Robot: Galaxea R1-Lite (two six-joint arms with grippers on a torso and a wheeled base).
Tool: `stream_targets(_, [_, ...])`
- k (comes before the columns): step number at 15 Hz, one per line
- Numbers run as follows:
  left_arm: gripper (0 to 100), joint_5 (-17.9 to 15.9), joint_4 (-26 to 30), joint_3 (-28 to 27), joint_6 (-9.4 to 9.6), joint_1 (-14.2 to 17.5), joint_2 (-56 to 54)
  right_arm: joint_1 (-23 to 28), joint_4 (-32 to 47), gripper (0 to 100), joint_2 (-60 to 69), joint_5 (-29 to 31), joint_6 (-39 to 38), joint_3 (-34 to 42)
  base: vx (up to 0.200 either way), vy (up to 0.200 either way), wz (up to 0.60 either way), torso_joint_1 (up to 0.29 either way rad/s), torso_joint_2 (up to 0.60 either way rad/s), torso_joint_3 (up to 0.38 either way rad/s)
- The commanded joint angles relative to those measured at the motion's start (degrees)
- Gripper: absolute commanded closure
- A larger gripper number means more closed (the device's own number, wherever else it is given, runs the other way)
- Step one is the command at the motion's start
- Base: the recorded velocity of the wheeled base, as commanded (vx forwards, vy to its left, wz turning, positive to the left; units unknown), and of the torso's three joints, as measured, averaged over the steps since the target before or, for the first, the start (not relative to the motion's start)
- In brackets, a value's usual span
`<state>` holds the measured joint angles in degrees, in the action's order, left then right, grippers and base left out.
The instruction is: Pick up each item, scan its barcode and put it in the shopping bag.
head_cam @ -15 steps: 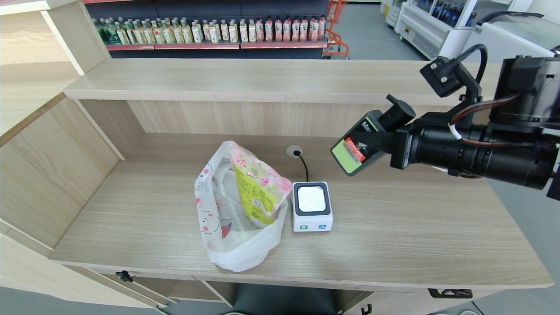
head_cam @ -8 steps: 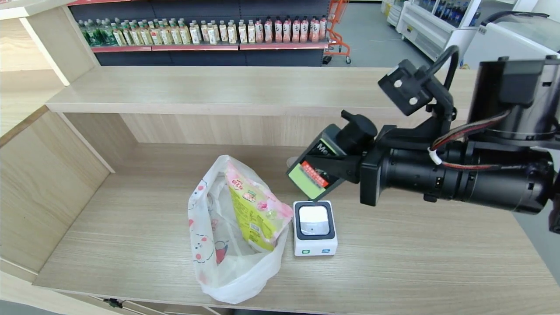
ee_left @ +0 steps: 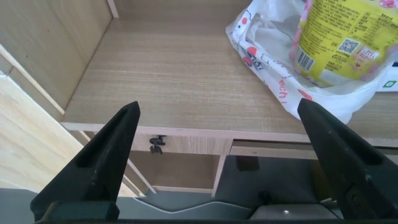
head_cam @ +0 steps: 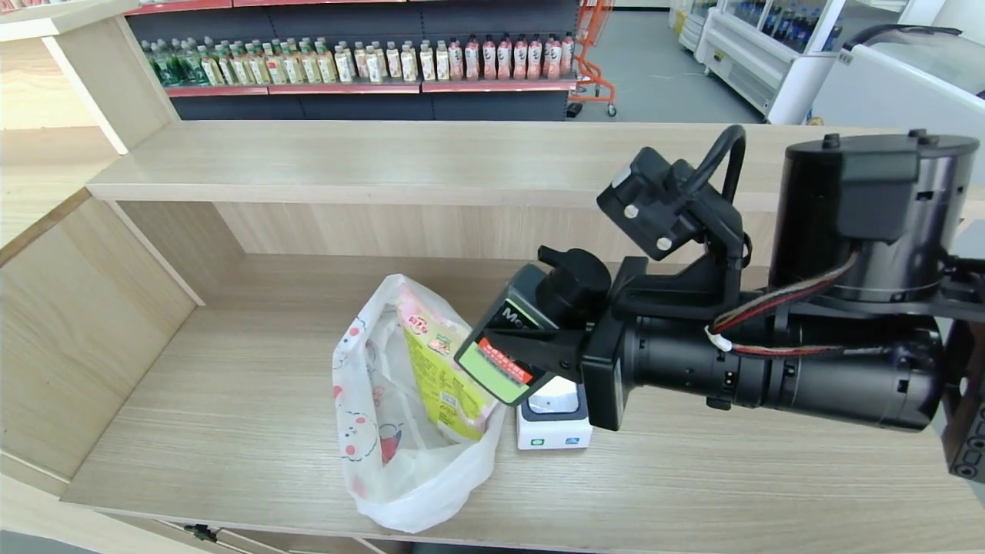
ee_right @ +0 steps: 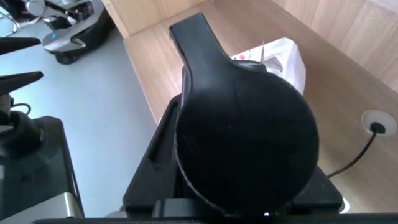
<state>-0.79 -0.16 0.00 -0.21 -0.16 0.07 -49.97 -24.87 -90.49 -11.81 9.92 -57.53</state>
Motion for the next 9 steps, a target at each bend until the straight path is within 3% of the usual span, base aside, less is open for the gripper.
stream_targets(1, [0, 0.0, 0.0, 0.0, -0.06, 0.0, 0.0, -0.2, -0.1, 100, 0.9, 0.0, 0.0, 0.5, 0.0, 0.2, 0.0, -0.002, -0.01, 0.007])
stream_targets(5, [0, 0.0, 0.0, 0.0, 0.21, 0.0, 0.0, 0.5, 0.0, 100, 4.2, 0.3, 0.0, 3.7, 0.0, 0.2, 0.0, 0.007, 0.0, 0.002])
stream_targets(8, [0, 0.1, 0.0, 0.0, -0.06, 0.0, 0.0, 3.6, 0.0, 100, 6.0, 1.9, -0.1, 7.2, 0.0, 0.0, 0.0, 0.0, 0.0, 0.0])
stream_targets(9, [0, 0.0, 0.0, 0.0, -0.06, 0.0, 0.0, 7.6, -0.2, 100, 6.6, 1.9, 0.0, 8.9, 0.0, 0.0, 0.0, 0.0, 0.0, 0.0])
